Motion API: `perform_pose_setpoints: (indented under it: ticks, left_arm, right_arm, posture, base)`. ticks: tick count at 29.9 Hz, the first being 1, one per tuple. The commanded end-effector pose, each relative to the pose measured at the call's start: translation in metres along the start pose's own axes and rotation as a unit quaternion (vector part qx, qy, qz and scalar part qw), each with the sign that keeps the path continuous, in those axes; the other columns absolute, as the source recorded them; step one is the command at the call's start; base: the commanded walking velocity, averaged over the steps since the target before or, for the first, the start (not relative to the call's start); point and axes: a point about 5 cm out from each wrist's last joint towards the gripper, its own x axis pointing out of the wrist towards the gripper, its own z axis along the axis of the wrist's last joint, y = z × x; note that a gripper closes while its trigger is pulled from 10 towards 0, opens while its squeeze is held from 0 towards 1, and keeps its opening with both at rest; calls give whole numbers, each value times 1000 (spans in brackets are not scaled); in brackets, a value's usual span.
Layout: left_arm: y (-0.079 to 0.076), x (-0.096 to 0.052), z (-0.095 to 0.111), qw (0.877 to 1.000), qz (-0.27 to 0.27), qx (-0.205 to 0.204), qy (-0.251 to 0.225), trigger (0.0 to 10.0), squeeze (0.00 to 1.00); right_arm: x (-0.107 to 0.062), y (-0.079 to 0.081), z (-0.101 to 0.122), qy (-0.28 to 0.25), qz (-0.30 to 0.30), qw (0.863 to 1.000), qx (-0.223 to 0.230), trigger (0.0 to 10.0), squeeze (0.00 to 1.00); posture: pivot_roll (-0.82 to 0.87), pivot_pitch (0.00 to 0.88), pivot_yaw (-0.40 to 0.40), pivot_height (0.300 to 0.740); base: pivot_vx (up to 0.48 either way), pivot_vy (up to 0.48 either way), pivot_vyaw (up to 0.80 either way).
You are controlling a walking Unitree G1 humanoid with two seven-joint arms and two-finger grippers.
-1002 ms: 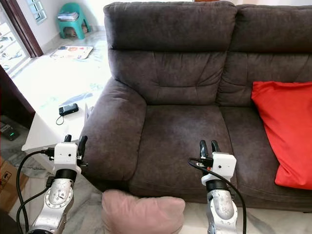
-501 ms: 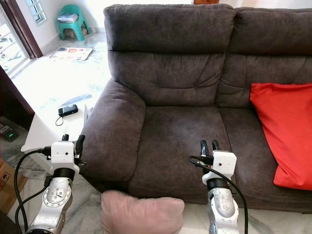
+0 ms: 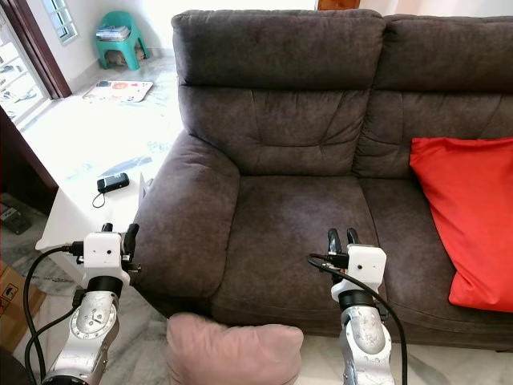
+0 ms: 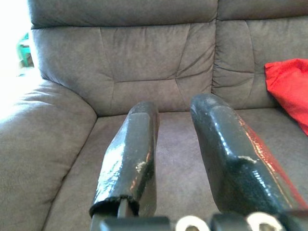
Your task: Move the pillow to the sofa from floor
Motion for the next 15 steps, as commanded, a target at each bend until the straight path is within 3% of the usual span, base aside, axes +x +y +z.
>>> perform_pose_setpoints:
  ticks: [1,15]
  left_arm:
    - [6,4,4,1000,11,1,-5,10000,0]
    - [7,8,6,1000,12,4,-4,10000,0]
  right_arm:
    - [2,1,5,-7,3,1000,-5,10000,0]
    - [9,2,12,-15,5,1000,-8,10000,0]
  posture:
    - [-25,0,28,716]
    - [-20,18,26,657]
  base:
    - [0,0,0]
    - [0,0,0]
